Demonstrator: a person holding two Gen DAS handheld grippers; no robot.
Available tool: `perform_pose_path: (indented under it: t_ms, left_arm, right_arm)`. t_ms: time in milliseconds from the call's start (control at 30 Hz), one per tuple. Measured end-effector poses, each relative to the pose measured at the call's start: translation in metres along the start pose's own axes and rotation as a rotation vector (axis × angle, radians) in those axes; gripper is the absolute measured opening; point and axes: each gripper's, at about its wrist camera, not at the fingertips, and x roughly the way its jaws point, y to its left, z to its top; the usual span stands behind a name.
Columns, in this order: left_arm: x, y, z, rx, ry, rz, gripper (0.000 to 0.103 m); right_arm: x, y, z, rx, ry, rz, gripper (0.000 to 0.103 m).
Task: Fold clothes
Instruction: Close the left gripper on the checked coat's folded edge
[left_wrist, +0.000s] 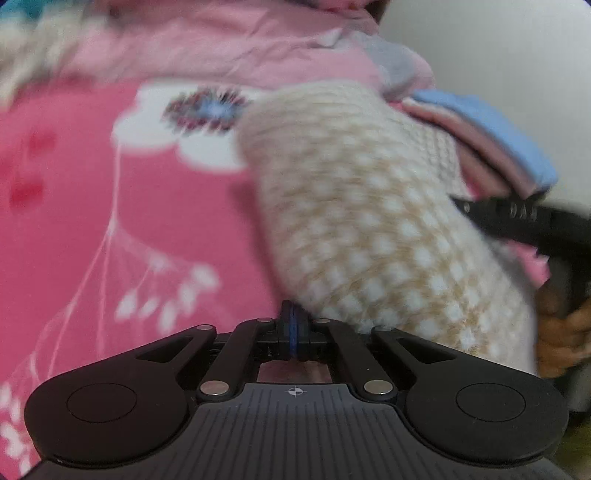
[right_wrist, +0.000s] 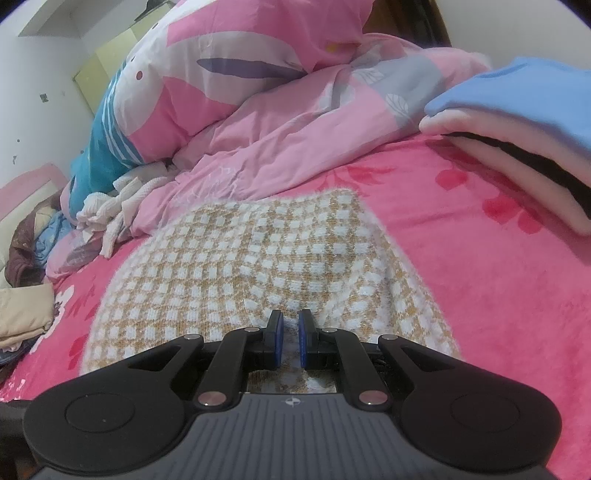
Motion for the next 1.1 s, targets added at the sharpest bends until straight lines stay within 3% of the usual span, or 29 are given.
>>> perform_pose_path:
  t_ms: [133,267,367,433,500,667,1000,1100]
  left_arm:
    - [-0.013,0.016,0.001,-0.02,0.025,-0.05,0.0]
    - [-0.044,0.026,-0.025,0.005,0.024,-0.028,0.0]
    - [-0.039,-0.002,-0.032,0.052,0.056,-0.056,0.0]
    - [-0.03,-0.032,-0.031,0.123,0.042,0.019,0.0]
    - [-0.031,-0.042,-0.027,0.135,0.035,0.01,0.0]
    - [-0.051,-0.006,-0.044,0.09,0.08,-0.048,0.0]
    - [-0.048,-0.018,-0.056,0.102,0.122,-0.095,0.0]
    - [-0.06,0.0,-0.054,0.041,0.102,-0.104,0.0]
  right_arm:
    - [0.0,-0.003,0.0,0.014,-0.002,0.008,0.007]
    - [0.0,-0.004,-0.001,0.018,-0.008,0.012,0.007]
    - [0.0,-0.007,-0.001,0.029,-0.01,0.025,0.007]
    - [-0.001,-0.009,0.0,0.032,-0.01,0.027,0.007]
    - [-0.001,-0.011,0.0,0.04,-0.008,0.032,0.007]
    - [-0.001,-0.011,-0.001,0.04,-0.011,0.04,0.007]
    - [-0.002,-0.008,0.001,0.038,0.001,0.024,0.007]
    - [-0.003,-0.003,0.006,0.013,0.024,0.006,0.008]
